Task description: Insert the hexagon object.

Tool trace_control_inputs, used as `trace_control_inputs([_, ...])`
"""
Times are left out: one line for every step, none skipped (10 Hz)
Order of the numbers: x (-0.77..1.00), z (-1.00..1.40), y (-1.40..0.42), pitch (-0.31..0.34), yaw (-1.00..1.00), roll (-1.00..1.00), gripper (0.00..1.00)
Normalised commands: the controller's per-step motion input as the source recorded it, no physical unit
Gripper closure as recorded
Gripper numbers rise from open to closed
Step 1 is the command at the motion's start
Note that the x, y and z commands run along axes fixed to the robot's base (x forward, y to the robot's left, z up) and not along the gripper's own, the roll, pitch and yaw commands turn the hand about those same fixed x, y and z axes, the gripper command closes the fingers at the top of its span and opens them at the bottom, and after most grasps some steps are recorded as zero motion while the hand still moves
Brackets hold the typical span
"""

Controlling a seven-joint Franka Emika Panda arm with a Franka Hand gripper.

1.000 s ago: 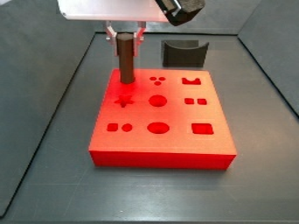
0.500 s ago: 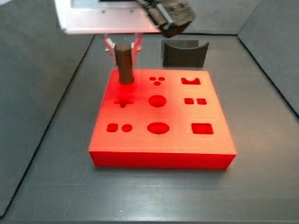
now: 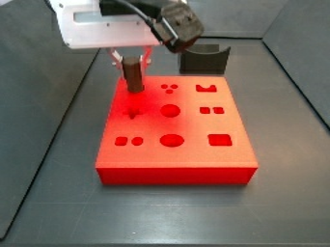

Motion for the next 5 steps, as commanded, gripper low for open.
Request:
trace_control_inputs([0.07,-0.69,-0.11,0.229,0.0,0.1,1.0])
trace_control_inputs([0.05,-0.75,0.0,0.176,0.0,0.14,1.0])
trace_control_inputs([0.04,-0.74,-0.01,0.187,0.0,0.12,1.0])
trace_control_inputs([0.03,-0.31,0.0,0.111,0.0,0.09,1.0])
trace_control_inputs([0.0,0.0,0.0,0.0,0.0,0.0,1.0])
